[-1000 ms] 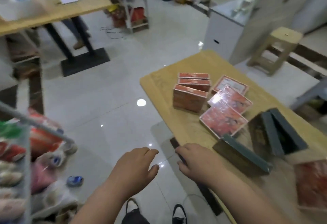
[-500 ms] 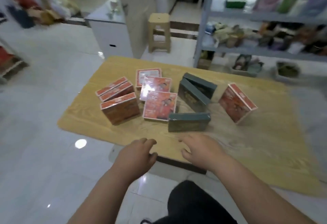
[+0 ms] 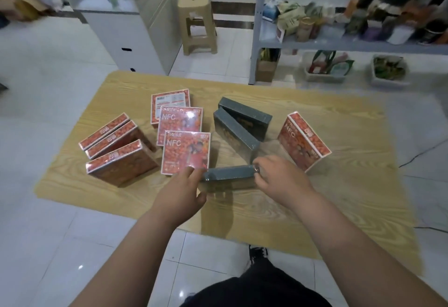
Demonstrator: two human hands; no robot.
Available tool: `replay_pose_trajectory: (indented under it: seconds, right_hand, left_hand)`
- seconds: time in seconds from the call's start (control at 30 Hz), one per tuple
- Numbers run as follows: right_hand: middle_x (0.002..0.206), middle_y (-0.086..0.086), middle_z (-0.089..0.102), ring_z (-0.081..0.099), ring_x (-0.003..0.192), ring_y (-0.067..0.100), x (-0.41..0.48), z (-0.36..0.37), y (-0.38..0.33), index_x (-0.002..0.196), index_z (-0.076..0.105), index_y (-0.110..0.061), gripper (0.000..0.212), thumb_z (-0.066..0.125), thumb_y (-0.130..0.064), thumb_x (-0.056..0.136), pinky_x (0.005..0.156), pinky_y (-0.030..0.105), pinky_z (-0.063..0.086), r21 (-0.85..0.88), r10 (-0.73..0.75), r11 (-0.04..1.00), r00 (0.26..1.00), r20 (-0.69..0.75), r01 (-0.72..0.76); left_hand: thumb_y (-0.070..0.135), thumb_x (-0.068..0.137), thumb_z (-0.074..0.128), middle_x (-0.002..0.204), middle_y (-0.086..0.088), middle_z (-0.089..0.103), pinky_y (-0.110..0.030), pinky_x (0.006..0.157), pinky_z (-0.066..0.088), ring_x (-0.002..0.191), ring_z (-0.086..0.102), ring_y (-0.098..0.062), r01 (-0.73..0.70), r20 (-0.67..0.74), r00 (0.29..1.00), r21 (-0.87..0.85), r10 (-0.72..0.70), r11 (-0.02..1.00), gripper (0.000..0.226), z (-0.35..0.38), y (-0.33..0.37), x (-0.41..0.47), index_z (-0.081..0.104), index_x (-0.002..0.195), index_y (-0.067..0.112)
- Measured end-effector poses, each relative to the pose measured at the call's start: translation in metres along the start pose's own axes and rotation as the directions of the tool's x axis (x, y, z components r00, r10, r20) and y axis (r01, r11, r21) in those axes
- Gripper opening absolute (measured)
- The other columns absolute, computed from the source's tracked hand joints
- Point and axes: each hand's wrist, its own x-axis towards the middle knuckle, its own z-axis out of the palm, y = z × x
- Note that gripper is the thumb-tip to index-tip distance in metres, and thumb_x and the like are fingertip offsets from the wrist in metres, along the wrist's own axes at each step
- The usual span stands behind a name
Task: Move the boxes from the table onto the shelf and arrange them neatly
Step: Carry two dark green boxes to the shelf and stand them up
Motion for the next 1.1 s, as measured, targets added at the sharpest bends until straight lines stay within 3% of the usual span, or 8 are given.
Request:
replay_pose_trajectory:
  seconds: [0.17,0.4,0.53,0.7,0.8,0.9,1.0,1.1]
  right_hand:
    - [0.138,0.002,0.051,0.051,0.125,0.023,0.061,0.001,0.024,0.145,0.041,-0.023,0.058,0.056,-0.046,0.094,0.093,0.04,0.051,0.105,0.053,0.993,0.999,0.009,-0.054]
    - [0.133,0.002,0.058,0.059,0.115,0.023,0.116,0.023,0.048,0.141,0.047,-0.024,0.082,0.077,-0.061,0.073,0.085,0.034,0.048,0.287,0.207,0.918,0.948,0.243,-0.275]
    - [0.117,-0.001,0.067,0.065,0.098,0.018,0.121,0.033,0.048,0.127,0.052,-0.024,0.062,0.079,-0.046,0.077,0.086,0.04,0.056,0.442,0.208,0.845,0.947,0.247,-0.301]
    - [0.114,-0.007,0.063,0.061,0.095,0.012,0.102,0.031,0.05,0.125,0.054,-0.024,0.043,0.069,-0.043,0.089,0.072,0.03,0.052,0.651,0.259,0.67,0.934,0.246,-0.358]
    - [0.108,-0.012,0.07,0.066,0.102,0.015,0.085,0.031,0.045,0.113,0.063,-0.034,0.039,0.072,-0.051,0.079,0.091,0.046,0.055,0.793,0.281,0.505,0.933,0.224,-0.342]
    - [0.102,-0.014,0.073,0.069,0.099,0.012,0.063,0.024,0.03,0.1,0.066,-0.04,0.02,0.074,-0.045,0.082,0.093,0.049,0.055,0.829,0.232,0.474,0.95,0.208,-0.297]
    - [0.104,-0.015,0.07,0.067,0.1,0.008,0.044,0.01,0.004,0.1,0.065,-0.041,0.01,0.068,-0.041,0.091,0.092,0.042,0.055,0.825,0.149,0.518,0.974,0.172,-0.225]
    - [0.096,-0.02,0.066,0.065,0.085,-0.005,0.026,0.001,-0.039,0.096,0.062,-0.039,0.008,0.058,-0.033,0.099,0.074,0.023,0.054,0.83,0.066,0.536,0.987,0.145,-0.157]
  left_hand:
    - [0.034,0.084,0.066,0.136,0.0,0.043,-0.036,0.085,0.051,0.12,0.046,-0.023,0.113,0.106,0.988,0.015,-0.114,0.993,0.072,0.018,-0.003,0.036,0.034,0.148,0.026]
    - [0.022,0.084,0.064,0.119,0.0,0.052,-0.038,0.075,0.048,0.107,0.049,-0.028,0.172,0.151,0.973,0.046,-0.177,0.984,0.043,0.048,0.014,0.058,0.048,0.125,0.026]
    - [0.02,0.087,0.06,0.109,0.003,0.053,-0.044,0.072,0.052,0.1,0.05,-0.027,0.202,0.148,0.969,-0.013,-0.198,0.979,0.034,0.054,0.018,0.055,0.051,0.118,0.027]
    - [0.023,0.081,0.066,0.1,0.01,0.053,-0.029,0.066,0.044,0.091,0.054,-0.014,0.259,0.115,0.965,-0.245,-0.237,0.934,0.033,0.045,0.02,0.028,0.058,0.112,0.031]
    - [0.027,0.076,0.073,0.096,0.018,0.056,-0.021,0.067,0.04,0.087,0.054,-0.002,0.279,0.11,0.96,-0.449,-0.257,0.849,0.033,0.033,0.014,-0.005,0.059,0.103,0.039]
    - [0.024,0.074,0.08,0.092,0.016,0.063,-0.017,0.066,0.043,0.085,0.059,0.0,0.342,0.087,0.919,-0.661,-0.385,0.667,0.035,0.018,0.001,-0.049,0.058,0.098,0.037]
    - [0.022,0.081,0.078,0.092,0.009,0.068,-0.022,0.07,0.048,0.085,0.065,-0.005,0.339,0.049,0.818,-0.846,-0.574,0.411,0.033,0.01,-0.019,-0.101,0.056,0.101,0.034]
    - [0.022,0.093,0.065,0.099,0.008,0.068,-0.025,0.072,0.049,0.092,0.067,-0.007,0.244,-0.006,0.688,-0.94,-0.726,0.239,0.021,0.006,-0.042,-0.157,0.056,0.107,0.034]
